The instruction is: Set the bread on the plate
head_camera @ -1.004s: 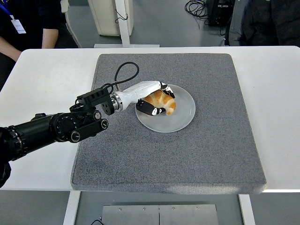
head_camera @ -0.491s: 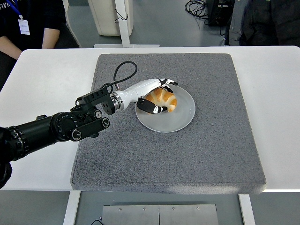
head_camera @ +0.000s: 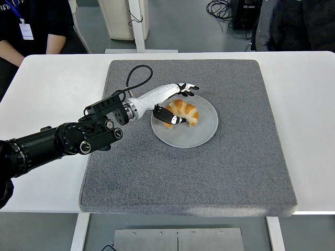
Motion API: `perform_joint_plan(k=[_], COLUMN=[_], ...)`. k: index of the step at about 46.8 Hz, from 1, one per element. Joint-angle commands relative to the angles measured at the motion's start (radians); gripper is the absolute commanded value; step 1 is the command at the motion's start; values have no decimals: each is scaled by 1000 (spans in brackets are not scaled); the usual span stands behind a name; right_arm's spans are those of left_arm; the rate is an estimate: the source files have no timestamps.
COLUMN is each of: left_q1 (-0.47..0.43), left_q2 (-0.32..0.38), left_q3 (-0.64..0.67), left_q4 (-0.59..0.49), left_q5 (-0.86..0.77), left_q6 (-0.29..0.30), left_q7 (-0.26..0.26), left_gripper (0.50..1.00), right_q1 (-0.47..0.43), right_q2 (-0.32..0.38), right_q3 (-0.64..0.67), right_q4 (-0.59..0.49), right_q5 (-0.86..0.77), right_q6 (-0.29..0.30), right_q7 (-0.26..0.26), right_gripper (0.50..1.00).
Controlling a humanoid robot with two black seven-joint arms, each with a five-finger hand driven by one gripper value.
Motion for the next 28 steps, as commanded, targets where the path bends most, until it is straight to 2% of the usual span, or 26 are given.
perform_joint_plan(k=[1, 9, 20, 28], left_q1=[-35, -115, -173, -201], left_q2=[5, 19, 54, 94], left_q3=[-17, -26, -55, -147], left_q4=[-1, -1, -1, -1], left_q5=[-63, -189, -284, -358], left_q6=[-2, -9, -26, -77], left_q7=[1, 4, 11, 19], left_gripper=[857, 874, 964, 972], right_q1=[0, 0, 0, 0], right_q2=[0, 0, 0, 0], right_q3=[0, 0, 0, 0], right_q4=[0, 0, 0, 0], right_q5=[0, 0, 0, 0], right_q6=[0, 0, 0, 0], right_q7=[-1, 0, 0, 0], right_gripper=[1000, 1000, 1000, 1000])
